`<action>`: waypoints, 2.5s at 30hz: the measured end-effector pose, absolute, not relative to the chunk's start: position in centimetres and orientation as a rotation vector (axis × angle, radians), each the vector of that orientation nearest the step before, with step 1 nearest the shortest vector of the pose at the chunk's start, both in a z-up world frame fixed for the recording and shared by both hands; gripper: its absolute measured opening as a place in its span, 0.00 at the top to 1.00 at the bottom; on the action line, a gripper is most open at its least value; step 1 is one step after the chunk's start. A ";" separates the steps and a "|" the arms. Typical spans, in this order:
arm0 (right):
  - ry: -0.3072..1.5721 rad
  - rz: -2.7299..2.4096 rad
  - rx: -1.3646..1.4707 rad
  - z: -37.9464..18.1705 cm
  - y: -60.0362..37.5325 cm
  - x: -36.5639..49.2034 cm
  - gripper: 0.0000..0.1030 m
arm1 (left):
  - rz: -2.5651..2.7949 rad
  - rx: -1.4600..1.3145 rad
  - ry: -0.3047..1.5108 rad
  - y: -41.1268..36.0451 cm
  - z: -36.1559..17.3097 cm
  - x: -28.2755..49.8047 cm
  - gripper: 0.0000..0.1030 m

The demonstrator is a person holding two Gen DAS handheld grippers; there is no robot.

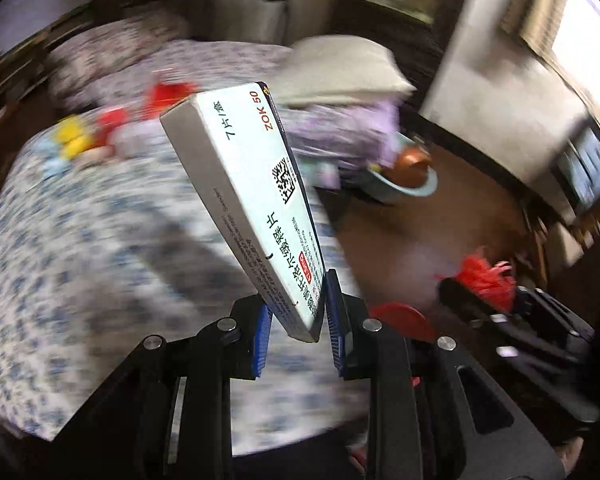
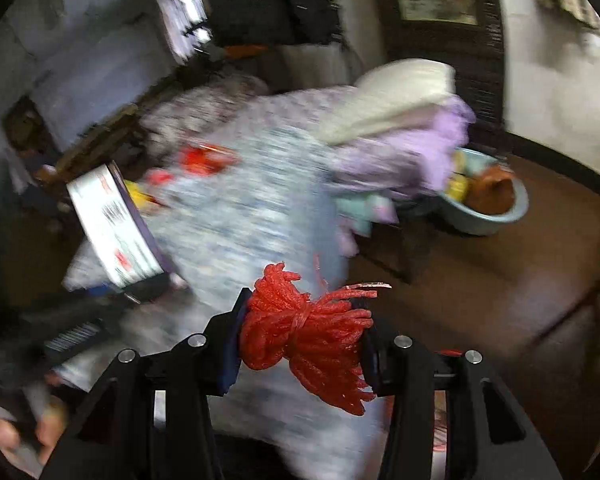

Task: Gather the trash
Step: 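Carry the yarn and box to the red wastebasket and open both tools, then move both tools back over the bed toward the remaining trash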

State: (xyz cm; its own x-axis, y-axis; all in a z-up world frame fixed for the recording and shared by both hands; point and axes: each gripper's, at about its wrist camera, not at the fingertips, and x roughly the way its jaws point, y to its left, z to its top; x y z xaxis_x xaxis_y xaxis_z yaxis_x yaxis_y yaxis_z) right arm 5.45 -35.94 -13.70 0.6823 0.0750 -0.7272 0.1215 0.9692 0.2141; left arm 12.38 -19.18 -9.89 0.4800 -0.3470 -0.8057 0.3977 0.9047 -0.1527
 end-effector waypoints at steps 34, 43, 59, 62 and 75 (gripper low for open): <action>1.152 -0.304 0.516 -36.6 -51.8 0.7 0.34 | -0.688 0.344 1.275 -40.7 -26.0 9.3 0.75; 1.230 -0.316 0.603 -38.6 -52.9 -4.0 0.33 | -0.749 0.337 1.537 -43.2 -33.6 9.0 0.75; 1.246 -0.350 0.628 -39.3 -54.2 -5.9 0.33 | -0.754 0.345 1.662 -44.2 -37.5 8.8 0.27; 1.258 -0.356 0.623 -39.3 -54.1 -5.9 0.33 | -0.772 0.320 1.640 -44.1 -36.4 9.2 0.27; 1.202 -0.320 0.541 -34.4 -51.4 -4.6 0.33 | -0.838 0.248 1.291 -41.2 -23.8 7.5 0.14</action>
